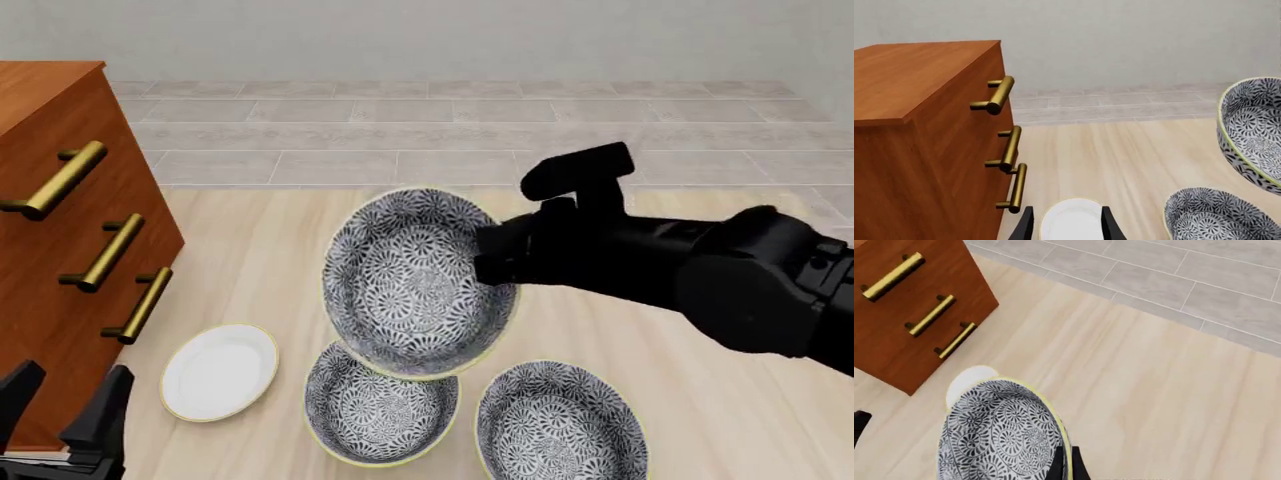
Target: Stack the bowl at the front on the bowl in the middle.
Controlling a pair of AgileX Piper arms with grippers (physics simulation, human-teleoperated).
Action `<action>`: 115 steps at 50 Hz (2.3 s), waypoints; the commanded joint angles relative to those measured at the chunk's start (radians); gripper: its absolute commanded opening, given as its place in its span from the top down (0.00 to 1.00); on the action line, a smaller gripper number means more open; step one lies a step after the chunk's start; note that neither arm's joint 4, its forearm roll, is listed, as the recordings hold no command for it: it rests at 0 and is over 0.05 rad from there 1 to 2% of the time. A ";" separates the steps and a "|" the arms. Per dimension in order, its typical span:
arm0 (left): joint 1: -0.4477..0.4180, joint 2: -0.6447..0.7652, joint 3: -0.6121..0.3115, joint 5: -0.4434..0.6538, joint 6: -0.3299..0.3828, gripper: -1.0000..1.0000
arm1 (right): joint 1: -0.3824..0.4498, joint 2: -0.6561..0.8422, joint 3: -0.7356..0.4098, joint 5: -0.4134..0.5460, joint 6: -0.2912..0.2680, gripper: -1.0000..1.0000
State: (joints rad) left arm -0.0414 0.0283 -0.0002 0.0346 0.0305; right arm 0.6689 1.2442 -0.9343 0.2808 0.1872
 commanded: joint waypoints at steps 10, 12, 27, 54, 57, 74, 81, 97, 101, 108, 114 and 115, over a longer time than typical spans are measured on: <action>-0.005 0.008 0.000 -0.001 0.004 0.00 | 0.078 -0.020 0.052 -0.031 0.036 1.00; -0.005 0.009 0.000 -0.002 0.004 0.00 | 0.085 -0.018 0.058 -0.037 0.039 1.00; -0.004 0.005 0.000 0.001 0.004 0.00 | 0.093 0.036 0.082 -0.088 0.047 1.00; -0.007 0.018 0.000 -0.008 0.002 0.00 | 0.091 0.123 0.091 -0.150 0.071 1.00; -0.009 0.020 0.000 -0.008 0.003 0.00 | 0.090 0.127 0.090 -0.152 0.072 1.00; -0.002 0.021 0.000 -0.008 -0.004 0.00 | 0.097 0.171 0.110 -0.192 0.081 1.00; -0.005 0.009 0.000 0.002 -0.003 0.00 | 0.095 0.186 0.124 -0.212 0.084 1.00; -0.004 0.008 0.000 0.003 0.001 0.00 | 0.099 0.199 0.148 -0.240 0.099 1.00; -0.004 0.013 0.000 -0.001 0.000 0.00 | 0.100 0.205 0.155 -0.248 0.100 1.00; -0.006 0.004 0.000 0.006 -0.001 0.00 | 0.103 0.207 0.166 -0.256 0.105 1.00; -0.008 0.002 0.000 0.009 -0.001 0.00 | 0.103 0.210 0.175 -0.264 0.106 1.00; -0.009 0.004 0.000 0.008 -0.001 0.00 | 0.103 0.213 0.176 -0.267 0.106 1.00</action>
State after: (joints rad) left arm -0.0475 0.0346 -0.0001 0.0393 0.0296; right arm 0.7697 1.4522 -0.7678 0.0311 0.2860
